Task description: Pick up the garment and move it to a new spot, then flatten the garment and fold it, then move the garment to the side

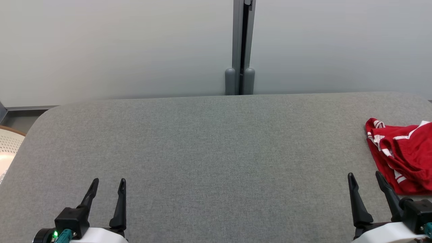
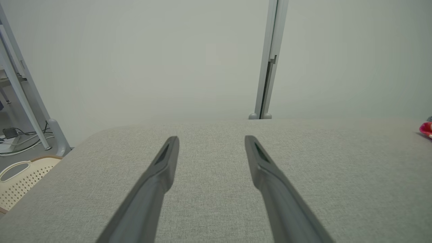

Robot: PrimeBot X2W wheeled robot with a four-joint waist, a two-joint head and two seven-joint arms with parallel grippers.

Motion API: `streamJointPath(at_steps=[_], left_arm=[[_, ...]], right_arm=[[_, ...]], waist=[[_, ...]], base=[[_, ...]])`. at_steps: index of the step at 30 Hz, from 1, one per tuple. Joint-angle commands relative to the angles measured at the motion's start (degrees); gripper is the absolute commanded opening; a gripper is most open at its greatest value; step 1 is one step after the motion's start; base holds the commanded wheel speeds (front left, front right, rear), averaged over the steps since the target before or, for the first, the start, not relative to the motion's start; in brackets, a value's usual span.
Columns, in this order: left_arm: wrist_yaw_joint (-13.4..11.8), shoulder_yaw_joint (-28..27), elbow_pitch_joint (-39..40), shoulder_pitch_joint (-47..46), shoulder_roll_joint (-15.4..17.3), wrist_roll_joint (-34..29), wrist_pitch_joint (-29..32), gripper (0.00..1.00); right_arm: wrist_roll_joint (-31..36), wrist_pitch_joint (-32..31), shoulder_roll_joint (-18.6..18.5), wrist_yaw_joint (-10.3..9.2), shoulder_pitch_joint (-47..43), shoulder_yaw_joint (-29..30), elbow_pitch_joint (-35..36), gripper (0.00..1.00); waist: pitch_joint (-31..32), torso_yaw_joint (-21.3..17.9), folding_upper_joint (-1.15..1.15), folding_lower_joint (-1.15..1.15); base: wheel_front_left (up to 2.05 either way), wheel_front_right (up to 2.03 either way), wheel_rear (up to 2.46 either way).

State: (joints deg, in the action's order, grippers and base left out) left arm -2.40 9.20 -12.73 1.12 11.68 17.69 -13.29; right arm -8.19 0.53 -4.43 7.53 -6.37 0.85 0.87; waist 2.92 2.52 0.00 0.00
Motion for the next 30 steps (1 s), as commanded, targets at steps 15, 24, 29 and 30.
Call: streamJointPath(at_steps=[15, 24, 29, 30], left_arm=[[0.0, 0.2, -1.4, -0.3, 0.9, 1.1, -0.2, 1.0], [-0.7, 0.6, -2.0, -0.6, 1.2, 1.2, -0.2, 1.0], [-0.7, 0.9, -2.2, -0.2, 0.9, 0.9, 0.1, 0.0], [-0.7, 0.9, -2.5, -0.1, 0.7, 0.9, 0.1, 0.0]], right_arm=[[0.4, -0.8, 0.0, -0.09, -0.8, -0.3, 0.9, 1.0], [0.6, -0.9, -0.1, -0.09, -0.9, -0.2, 1.0, 1.0], [0.6, -0.6, 0.1, 0.0, -0.5, -0.1, 0.6, 0.0], [0.6, -0.6, 0.1, 0.0, -0.5, -0.1, 0.3, 0.0]], waist=[[0.1, 0.0, 0.0, 0.0], [0.3, 0.1, 0.0, 0.0], [0.4, 0.1, 0.0, 0.0], [0.5, 0.1, 0.0, 0.0]], base=[[0.0, 0.0, 0.0], [0.0, 0.0, 0.0], [0.0, 0.0, 0.0], [0.0, 0.0, 0.0]])
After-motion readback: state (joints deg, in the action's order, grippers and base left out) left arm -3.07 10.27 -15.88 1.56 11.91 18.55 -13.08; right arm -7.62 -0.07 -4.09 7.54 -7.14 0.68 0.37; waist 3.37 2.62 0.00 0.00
